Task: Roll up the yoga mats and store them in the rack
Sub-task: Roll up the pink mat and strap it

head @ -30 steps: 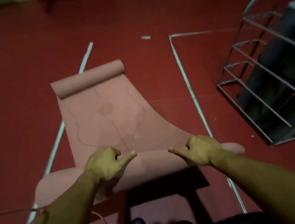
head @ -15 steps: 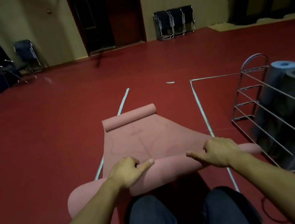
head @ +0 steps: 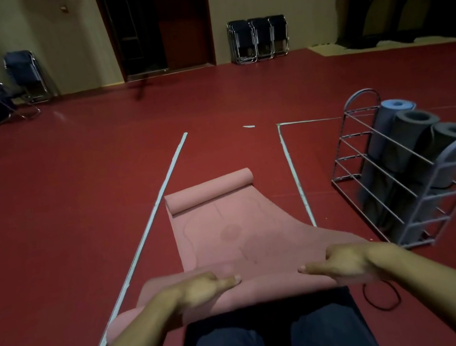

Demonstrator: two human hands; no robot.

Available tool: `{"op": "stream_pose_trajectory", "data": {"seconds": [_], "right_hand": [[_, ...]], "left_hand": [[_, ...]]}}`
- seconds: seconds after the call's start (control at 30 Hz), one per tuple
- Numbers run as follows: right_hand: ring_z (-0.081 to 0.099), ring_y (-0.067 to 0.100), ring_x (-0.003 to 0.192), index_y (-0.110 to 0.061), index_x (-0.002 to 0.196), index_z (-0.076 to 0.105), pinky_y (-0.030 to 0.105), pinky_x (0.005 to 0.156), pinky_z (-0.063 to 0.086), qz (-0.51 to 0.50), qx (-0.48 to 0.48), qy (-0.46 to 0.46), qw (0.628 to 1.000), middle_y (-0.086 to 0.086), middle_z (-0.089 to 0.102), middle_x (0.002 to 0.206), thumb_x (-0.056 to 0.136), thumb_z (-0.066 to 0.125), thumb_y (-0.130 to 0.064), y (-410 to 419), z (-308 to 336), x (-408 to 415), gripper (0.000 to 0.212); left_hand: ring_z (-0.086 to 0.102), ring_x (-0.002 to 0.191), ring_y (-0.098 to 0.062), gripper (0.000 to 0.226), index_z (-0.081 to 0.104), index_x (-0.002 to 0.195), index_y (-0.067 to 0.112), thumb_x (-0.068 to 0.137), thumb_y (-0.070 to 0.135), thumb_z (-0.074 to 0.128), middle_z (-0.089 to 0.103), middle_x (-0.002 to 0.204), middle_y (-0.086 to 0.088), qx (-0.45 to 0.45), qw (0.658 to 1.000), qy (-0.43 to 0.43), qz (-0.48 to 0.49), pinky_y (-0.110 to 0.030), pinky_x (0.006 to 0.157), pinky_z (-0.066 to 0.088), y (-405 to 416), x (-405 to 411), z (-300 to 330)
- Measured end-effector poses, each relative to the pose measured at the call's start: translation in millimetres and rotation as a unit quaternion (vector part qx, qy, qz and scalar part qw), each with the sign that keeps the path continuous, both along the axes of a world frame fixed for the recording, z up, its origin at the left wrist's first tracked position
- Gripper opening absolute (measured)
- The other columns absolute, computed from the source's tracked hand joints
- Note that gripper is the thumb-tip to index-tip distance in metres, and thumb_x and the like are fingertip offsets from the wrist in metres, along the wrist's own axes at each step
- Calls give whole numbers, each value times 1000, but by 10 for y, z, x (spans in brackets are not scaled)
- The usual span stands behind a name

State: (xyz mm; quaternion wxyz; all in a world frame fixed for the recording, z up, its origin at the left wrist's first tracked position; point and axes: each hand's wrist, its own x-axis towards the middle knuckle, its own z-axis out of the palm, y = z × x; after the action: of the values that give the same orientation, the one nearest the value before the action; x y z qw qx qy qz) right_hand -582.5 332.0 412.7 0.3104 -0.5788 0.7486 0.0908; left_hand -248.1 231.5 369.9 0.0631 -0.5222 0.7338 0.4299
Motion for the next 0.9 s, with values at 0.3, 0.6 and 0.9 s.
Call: {"op": "stream_pose_trajectory", "data": {"seconds": [0.3, 0.6, 0.9], "right_hand": [[57, 19, 89, -18, 90, 68, 26, 78, 43, 8, 44, -20, 999, -1, 64, 97, 84, 44, -88, 252, -388, 166, 74], [54, 11, 72, -20, 73, 55, 32, 66, 44, -6, -213, -12, 977, -7, 60, 79, 78, 66, -78, 516, -921, 231, 59], [60, 6, 81, -28, 83, 62, 31, 77, 53, 41, -208, -125, 969, -14, 65, 88, 58, 74, -86, 585, -880, 157, 64]], "left_hand": [[67, 89, -20, 72, 74, 89, 8, 82, 78, 61, 72, 89, 6, -49, 998, -26, -7, -26, 71, 43, 335, -12, -311], [53, 80, -7, 54, 56, 76, 23, 68, 72, 77, 58, 87, 9, -251, 966, 57, -18, -26, 72, 46, 387, 23, -686], [52, 64, -11, 55, 60, 70, 18, 81, 72, 66, 57, 63, 10, -336, 939, 53, -49, -30, 64, 40, 437, 82, -656]]}}
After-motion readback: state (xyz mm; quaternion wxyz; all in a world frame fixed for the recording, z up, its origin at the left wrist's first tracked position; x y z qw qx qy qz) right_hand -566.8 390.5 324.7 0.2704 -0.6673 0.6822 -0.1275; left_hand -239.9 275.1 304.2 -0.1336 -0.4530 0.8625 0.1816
